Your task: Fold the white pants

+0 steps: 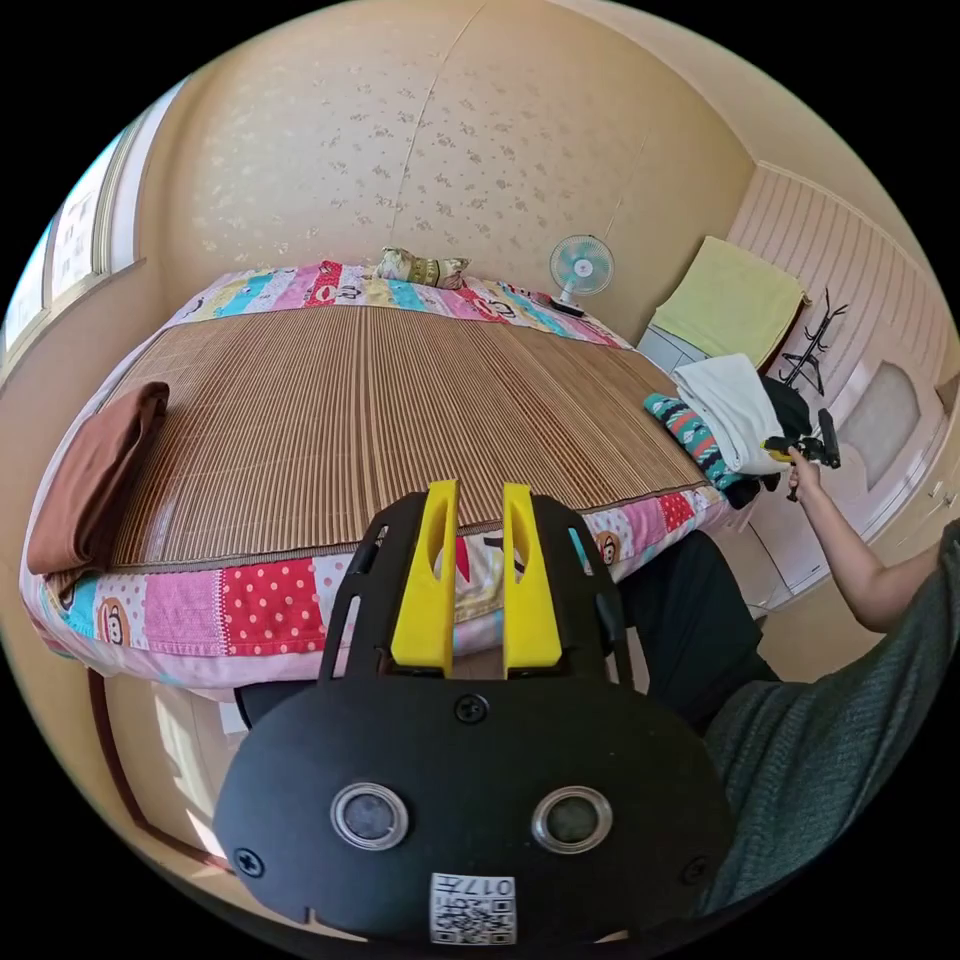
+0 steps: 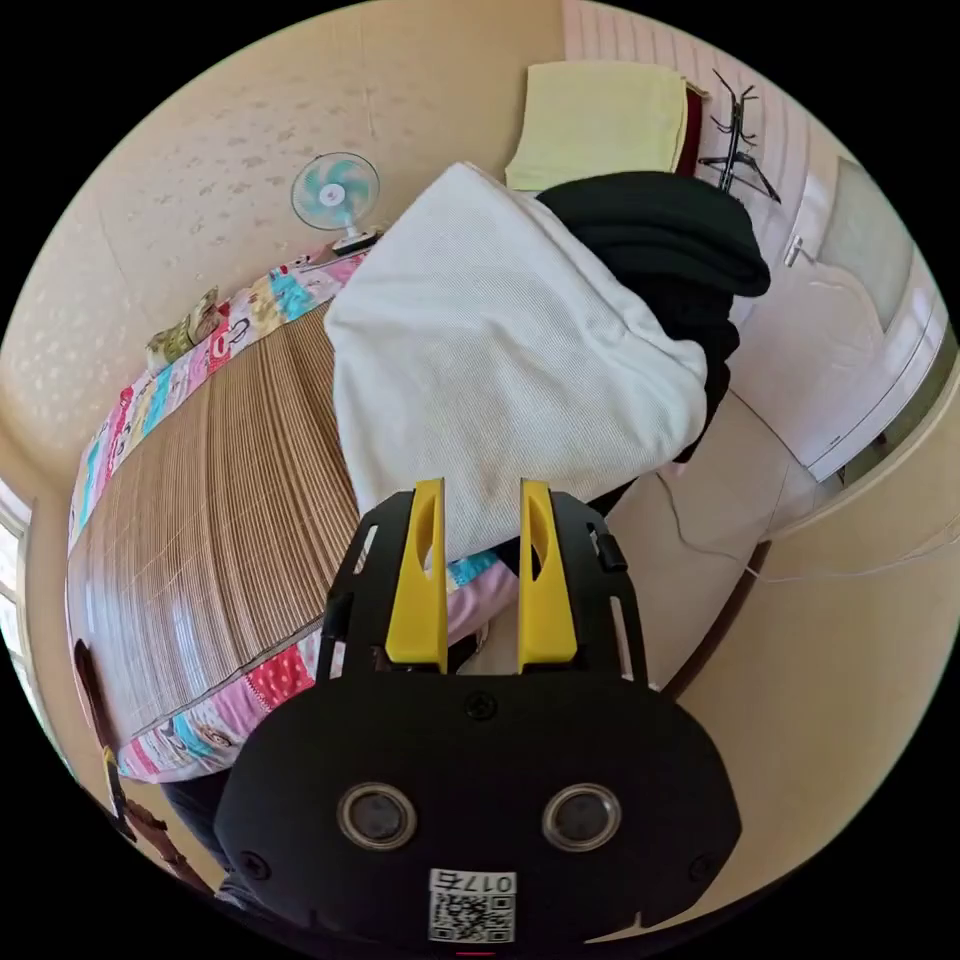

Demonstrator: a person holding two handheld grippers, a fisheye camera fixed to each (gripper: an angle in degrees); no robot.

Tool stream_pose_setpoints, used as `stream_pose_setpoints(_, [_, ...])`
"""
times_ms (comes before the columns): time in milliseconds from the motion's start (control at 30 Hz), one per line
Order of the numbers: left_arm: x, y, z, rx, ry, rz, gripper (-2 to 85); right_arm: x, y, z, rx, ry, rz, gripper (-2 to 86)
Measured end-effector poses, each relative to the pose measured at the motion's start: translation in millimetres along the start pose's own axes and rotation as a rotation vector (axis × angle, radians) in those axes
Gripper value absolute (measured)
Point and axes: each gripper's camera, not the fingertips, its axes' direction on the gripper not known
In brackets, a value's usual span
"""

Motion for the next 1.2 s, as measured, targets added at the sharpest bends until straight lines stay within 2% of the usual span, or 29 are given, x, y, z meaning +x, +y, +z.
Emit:
stream_pose_setpoints(167, [2,4,-30,0.057,0.033,0.008,6.1,24,-24,25,-0.051,-0.178,0.101,6.9])
stream_pose_setpoints(233, [-1,9,-50,0.121,0.176,0.052,0.4,12,-27,5,0.002,-0.229,0.105,4.0])
stream_pose_setpoints(333, [-6,12,-68,0.169,0.272,0.047,-0.7,-31,-23,-37,0.130,-0.436,-0.035,1.9])
stream_pose_setpoints(400, [-5,11,-73,0.173,0.257,0.032,-0.9,-87,-20,-56,0.137,-0.695,-0.193,1.4])
stream_pose_setpoints(433, [-3,8,-75,0.171,0.244,0.035,-0.9,-106,-18,-57,0.133,-0.729,-0.233,1.3])
stream_pose_setpoints(500, [3,2,-75,0.165,0.237,0.052,-1.0,-190,3,-58,0.102,-0.757,-0.390,1.2])
stream_pose_setpoints(633, [17,-13,-70,0.131,0.226,0.036,-1.0,-300,64,-36,0.006,-0.753,-0.534,1.0])
stream_pose_setpoints(733, [26,-18,-65,0.112,0.208,0.040,-1.0,-368,146,5,-0.142,-0.771,-0.672,0.8])
stream_pose_setpoints(800, [28,-19,-62,0.096,0.190,0.041,-1.0,-399,217,48,-0.305,-0.766,-0.755,0.6])
stream_pose_setpoints(900, [24,-20,-57,0.060,0.165,0.028,-1.0,-394,275,80,-0.448,-0.851,-0.808,0.5])
stream_pose_setpoints(967, [18,-21,-54,0.034,0.145,0.012,-1.0,-376,287,84,-0.454,-0.806,-0.819,0.5])
stream_pose_setpoints(1033, [9,-21,-48,0.016,0.124,0.010,-1.0,-344,282,77,-0.371,-0.706,-0.784,0.6])
stream_pose_setpoints(1100, [0,-22,-40,-0.012,0.098,-0.016,-1.0,-289,256,66,-0.222,-0.623,-0.634,1.0])
stream_pose_setpoints(1200, [-19,-25,-18,-0.071,0.053,-0.098,-1.0,-226,214,76,-0.110,-0.574,-0.379,2.1])
